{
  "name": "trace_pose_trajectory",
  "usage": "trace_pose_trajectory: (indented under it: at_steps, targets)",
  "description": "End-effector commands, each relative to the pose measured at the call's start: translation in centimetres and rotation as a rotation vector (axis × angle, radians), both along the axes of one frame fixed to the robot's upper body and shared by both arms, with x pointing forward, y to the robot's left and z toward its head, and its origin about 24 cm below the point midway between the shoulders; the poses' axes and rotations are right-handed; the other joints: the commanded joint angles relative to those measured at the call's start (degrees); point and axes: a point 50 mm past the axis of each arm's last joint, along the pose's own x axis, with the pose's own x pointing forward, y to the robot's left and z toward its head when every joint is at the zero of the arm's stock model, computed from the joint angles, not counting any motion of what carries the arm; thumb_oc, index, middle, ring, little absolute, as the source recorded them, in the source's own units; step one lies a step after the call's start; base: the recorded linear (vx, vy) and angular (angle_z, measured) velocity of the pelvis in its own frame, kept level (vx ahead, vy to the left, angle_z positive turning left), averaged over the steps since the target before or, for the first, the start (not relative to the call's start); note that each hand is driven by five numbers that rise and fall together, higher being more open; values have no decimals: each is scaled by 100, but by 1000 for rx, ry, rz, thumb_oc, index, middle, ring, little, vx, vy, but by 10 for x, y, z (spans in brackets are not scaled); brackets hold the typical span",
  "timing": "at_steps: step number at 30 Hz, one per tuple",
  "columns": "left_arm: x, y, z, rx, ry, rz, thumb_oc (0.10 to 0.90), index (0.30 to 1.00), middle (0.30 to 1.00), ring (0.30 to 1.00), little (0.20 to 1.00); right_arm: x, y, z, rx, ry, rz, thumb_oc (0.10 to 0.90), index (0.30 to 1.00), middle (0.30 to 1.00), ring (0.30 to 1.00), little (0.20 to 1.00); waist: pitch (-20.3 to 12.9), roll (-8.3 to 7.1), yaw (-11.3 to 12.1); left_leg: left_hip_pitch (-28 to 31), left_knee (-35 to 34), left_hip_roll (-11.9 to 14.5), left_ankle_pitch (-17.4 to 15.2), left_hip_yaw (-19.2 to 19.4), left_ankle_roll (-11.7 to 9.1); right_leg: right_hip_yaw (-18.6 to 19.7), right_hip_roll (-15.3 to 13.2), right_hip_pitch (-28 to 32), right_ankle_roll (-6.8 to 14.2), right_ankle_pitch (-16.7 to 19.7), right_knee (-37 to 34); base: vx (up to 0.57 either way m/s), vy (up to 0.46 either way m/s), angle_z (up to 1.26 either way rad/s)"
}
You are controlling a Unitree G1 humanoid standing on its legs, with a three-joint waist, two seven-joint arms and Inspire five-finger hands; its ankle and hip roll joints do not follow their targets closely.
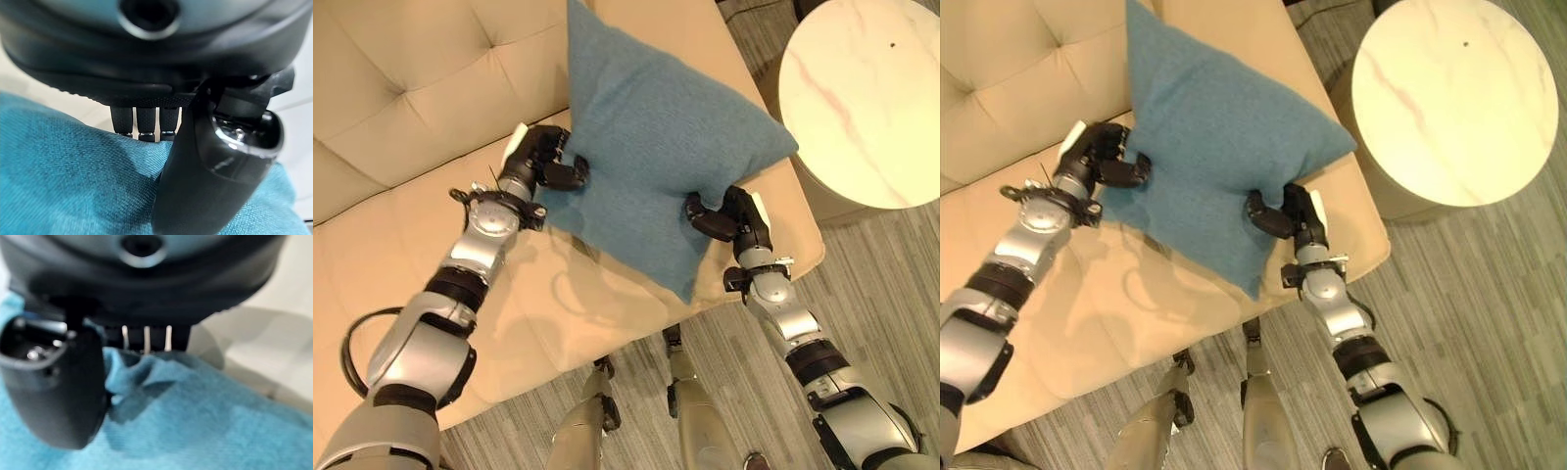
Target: Pick up all the scattered cushions and arrange them neatly on the sofa.
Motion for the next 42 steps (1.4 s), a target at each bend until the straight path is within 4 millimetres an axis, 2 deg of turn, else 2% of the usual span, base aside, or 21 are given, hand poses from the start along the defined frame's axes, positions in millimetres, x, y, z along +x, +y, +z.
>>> trace_pose_trajectory:
  at_steps: [1,2,7,13,16,19,20,22,23,25,26,27,29,30,31,33,37,38,40,41,42]
  targets:
    - [-10,-66,17,-110,-142,-270,400,300,300,300,300,-8,31,18,-4,-125,155,400,300,300,300,300,-164,54,-40,99,876,-120,-1286,-623,-194,-360,-402,372,464,-560,256,-29,-125,18]
    - [-17,-67,4,-167,-129,-269,400,300,300,300,300,-13,27,13,-17,-120,147,400,300,300,300,300,-163,89,2,205,851,-85,-1268,-697,-211,-392,-390,453,414,-674,367,-24,-136,18]
    - [-33,-74,-23,-255,-93,-254,400,300,300,300,300,-25,24,4,-25,-115,143,400,300,300,300,300,-192,221,102,609,533,-25,-1113,-889,-265,-600,-313,800,298,-923,472,-16,-102,26]
    - [-51,-80,-42,-338,-74,-238,400,300,300,300,300,-37,22,-4,-46,-105,152,400,300,300,300,300,-385,363,254,1031,102,8,-864,-1080,-321,-888,-198,1246,183,-1133,392,10,-87,24]
    - [-66,-77,-57,-390,-58,-203,400,300,300,300,300,-48,12,-8,-64,-102,132,400,300,300,300,300,-542,504,384,1295,-35,62,-779,-1308,-380,-1175,-135,1554,60,-1432,557,19,-120,30]
    - [-71,-77,-63,-425,-44,-190,400,300,300,300,300,-53,8,-9,-64,-104,118,400,300,300,300,300,-589,553,427,1321,-24,90,-698,-1434,-434,-1322,-104,1640,-19,-1546,656,-12,-96,43]
    - [-71,-77,-63,-425,-44,-190,400,300,300,300,300,-53,8,-9,-64,-104,118,400,300,300,300,300,-590,553,427,1320,-24,90,-698,-1435,-434,-1322,-104,1639,-19,-1546,656,-36,-154,47]
    - [-85,-70,-71,-446,-44,-167,400,300,300,300,300,-65,-5,-8,-59,-126,76,400,300,300,300,300,-596,545,474,1332,302,202,-704,-1550,-606,-1535,-5,1929,-182,-1792,700,-58,-202,42]
    - [-85,-70,-71,-446,-44,-167,400,300,300,300,300,-65,-5,-8,-59,-126,76,400,300,300,300,300,-609,548,468,1306,308,199,-693,-1558,-603,-1544,-6,1916,-181,-1773,687,-46,-128,61]
    - [-95,-66,-79,-482,-29,-152,400,300,300,300,300,-72,-9,-9,-57,-133,67,400,300,300,300,300,-573,471,528,1221,835,232,-816,-1551,-643,-1661,-9,2148,-277,-1890,728,-31,-93,63]
    - [-95,-66,-79,-482,-29,-152,400,300,300,300,300,-72,-9,-9,-57,-133,67,400,300,300,300,300,-587,473,520,1198,833,227,-800,-1560,-639,-1670,-11,2134,-275,-1872,716,8,-84,48]
    - [-100,-62,-84,-500,-19,-141,400,300,300,300,300,-75,-11,-11,-50,-125,64,400,300,300,300,300,-587,405,571,1164,1109,207,-891,-1616,-660,-1710,-37,2270,-305,-1923,775,42,-29,31]
    - [-103,-61,-86,-500,-12,-139,400,300,300,300,300,-77,-11,-12,-41,-121,63,400,300,300,300,300,-618,376,582,1133,1146,198,-905,-1672,-647,-1726,-43,2304,-302,-1920,788,62,-8,20]
    - [-107,-64,-90,-492,13,-153,400,300,300,300,300,-81,-13,-14,-29,-119,51,400,300,300,300,300,-682,345,590,1191,1009,310,-906,-1699,-647,-1817,-56,2396,-275,-1968,854,61,17,15]
    - [-107,-64,-90,-492,13,-153,400,300,300,300,300,-81,-14,-14,-29,-119,51,400,300,300,300,300,-682,344,589,1195,1005,309,-904,-1700,-647,-1819,-57,2399,-275,-1970,854,95,42,22]
    - [-108,-72,-91,-477,25,-184,400,300,300,300,300,-84,-18,-13,-26,-125,19,400,300,300,300,300,-728,289,544,1050,854,495,-618,-1677,-719,-1964,-144,2450,-194,-1984,904,117,187,24]
    - [-108,-73,-89,-449,12,-191,400,300,300,300,300,-83,-16,-16,-30,-111,18,400,300,300,300,300,-893,305,441,1210,452,540,-704,-1597,-670,-1861,-264,2484,-49,-1968,975,177,242,27]
    - [-109,-73,-87,-436,5,-199,400,300,300,300,300,-82,-14,-17,-33,-102,16,400,300,300,300,300,-969,247,410,1239,470,435,-776,-1515,-603,-1762,-426,2476,74,-1807,942,208,374,-3]
    - [-109,-72,-88,-420,11,-197,400,300,300,300,300,-82,-11,-19,-29,-95,20,400,300,300,300,300,-995,195,409,1282,518,290,-913,-1375,-461,-1630,-602,2448,181,-1705,1014,144,319,-18]
    - [-109,-72,-88,-420,10,-197,400,300,300,300,300,-82,-11,-19,-29,-95,20,400,300,300,300,300,-1007,196,411,1262,517,288,-901,-1373,-456,-1628,-603,2431,184,-1687,1003,113,333,-17]
    - [-109,-70,-88,-409,10,-193,400,300,300,300,300,-81,-8,-19,-22,-94,27,400,300,300,300,300,-986,177,419,1354,532,157,-1033,-1256,-305,-1466,-809,2275,259,-1603,1381,58,218,-13]
